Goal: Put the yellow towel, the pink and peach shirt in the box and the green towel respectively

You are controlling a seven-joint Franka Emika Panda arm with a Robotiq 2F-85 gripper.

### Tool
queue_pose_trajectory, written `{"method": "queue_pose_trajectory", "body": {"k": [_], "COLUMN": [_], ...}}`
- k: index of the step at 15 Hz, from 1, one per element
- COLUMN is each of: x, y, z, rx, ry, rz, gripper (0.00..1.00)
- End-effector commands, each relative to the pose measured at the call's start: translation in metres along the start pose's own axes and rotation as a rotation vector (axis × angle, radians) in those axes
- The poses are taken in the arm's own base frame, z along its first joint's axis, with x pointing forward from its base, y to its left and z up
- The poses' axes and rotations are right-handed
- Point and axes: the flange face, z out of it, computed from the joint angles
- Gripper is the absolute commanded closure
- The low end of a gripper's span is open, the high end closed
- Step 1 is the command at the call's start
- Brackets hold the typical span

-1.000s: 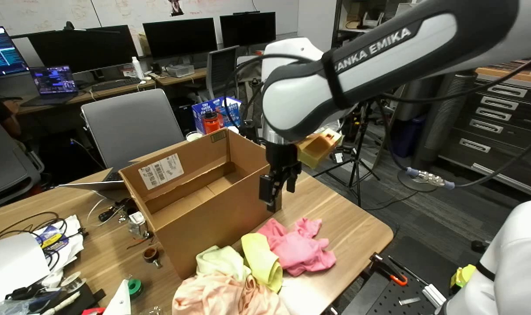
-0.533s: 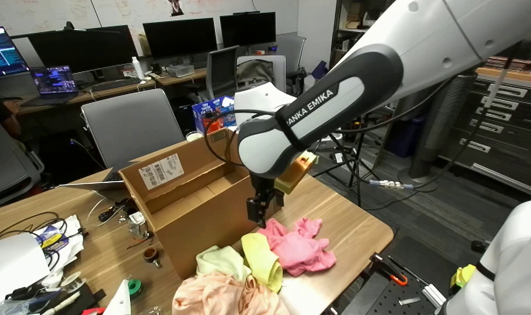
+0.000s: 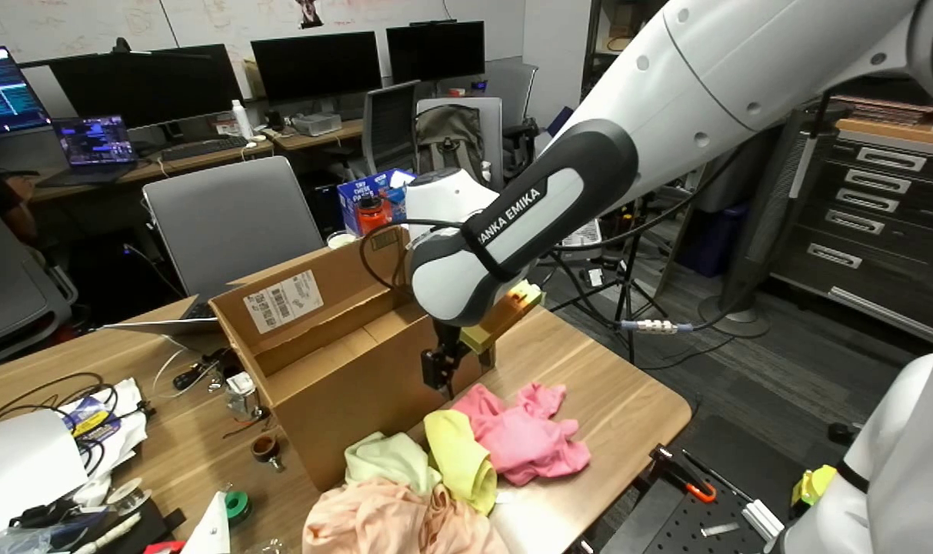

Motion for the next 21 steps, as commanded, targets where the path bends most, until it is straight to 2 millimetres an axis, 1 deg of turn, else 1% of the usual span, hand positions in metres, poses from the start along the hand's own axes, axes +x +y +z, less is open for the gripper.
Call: {"method": "queue_pose_trajectory", "body": {"k": [1,3,6,8,12,14,16,21], "x": [0.002,-0.004,-0.011,-0.014,-0.014,-0.013,-0.014,-0.018], "y": [0.004,0.003,-0.006,-0.017,-0.051,-0.063,-0.066,-0.056], "z": [0.004,0.012,0.027,0.038,0.054,0.061,0.068,0.095], "rx": [0.0,0.011,0.027,0.044,0.116,0.127,0.126,0.113], "ry": [0.014,-0.004,-0.038,-0.058,-0.089,-0.097,-0.112,-0.142], "rz": [0.086,0.115,0.113,0.088,-0.015,-0.054,-0.075,-0.053], "gripper": [0.0,0.0,0.0,0.0,0.0,0.0,0.0,0.0]}}
